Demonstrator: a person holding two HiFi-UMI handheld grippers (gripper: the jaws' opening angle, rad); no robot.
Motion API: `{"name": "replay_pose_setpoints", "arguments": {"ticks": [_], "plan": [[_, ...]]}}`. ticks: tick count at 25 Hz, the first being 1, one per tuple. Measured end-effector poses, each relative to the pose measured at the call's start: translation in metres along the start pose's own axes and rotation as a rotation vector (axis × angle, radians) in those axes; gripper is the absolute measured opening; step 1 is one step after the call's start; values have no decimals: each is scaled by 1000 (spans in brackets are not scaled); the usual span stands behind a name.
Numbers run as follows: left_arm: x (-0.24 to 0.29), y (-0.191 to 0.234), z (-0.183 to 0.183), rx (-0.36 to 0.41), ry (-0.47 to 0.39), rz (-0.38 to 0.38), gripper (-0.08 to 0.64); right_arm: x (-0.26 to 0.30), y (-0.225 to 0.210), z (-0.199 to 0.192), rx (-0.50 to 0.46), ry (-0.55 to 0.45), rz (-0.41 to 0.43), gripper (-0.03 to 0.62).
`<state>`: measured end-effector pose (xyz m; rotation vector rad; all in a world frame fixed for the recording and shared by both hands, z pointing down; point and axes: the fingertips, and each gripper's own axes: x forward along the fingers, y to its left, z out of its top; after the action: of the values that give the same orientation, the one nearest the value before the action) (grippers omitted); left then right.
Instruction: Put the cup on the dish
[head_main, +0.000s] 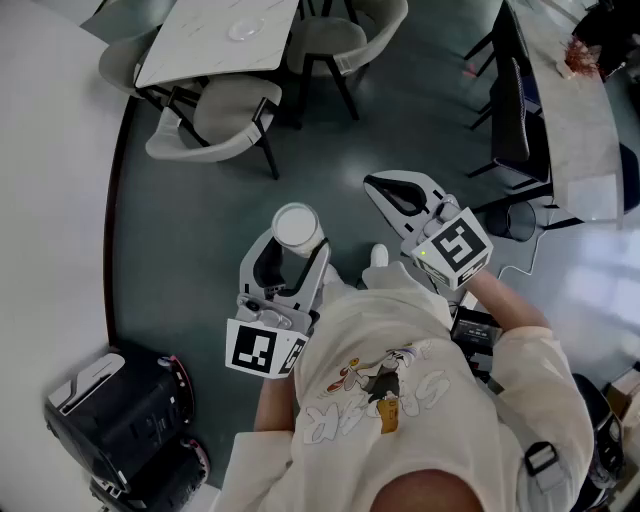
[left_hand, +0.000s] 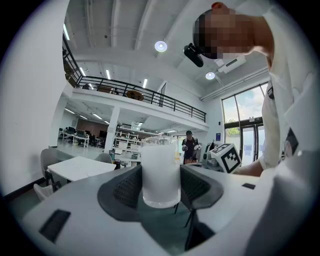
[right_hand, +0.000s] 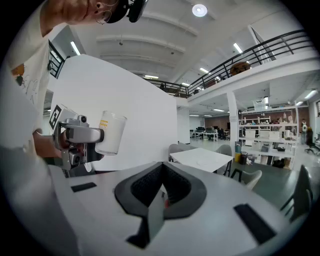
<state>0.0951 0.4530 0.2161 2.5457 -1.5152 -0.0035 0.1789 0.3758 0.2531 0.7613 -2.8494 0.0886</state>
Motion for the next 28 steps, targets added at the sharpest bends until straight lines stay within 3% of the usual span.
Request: {"name": "replay_pose_setpoints", "arguments": {"ticks": [8, 13, 28], "plan": [[-4, -11, -5, -10, -5, 16, 241, -13, 4, 4, 57, -29, 54, 3], [9, -21, -5, -26, -2, 36, 241, -29, -20, -7, 107, -10, 38, 3], [47, -31, -10, -67, 0, 119, 241, -44, -79, -38, 90, 56, 53, 3]]}}
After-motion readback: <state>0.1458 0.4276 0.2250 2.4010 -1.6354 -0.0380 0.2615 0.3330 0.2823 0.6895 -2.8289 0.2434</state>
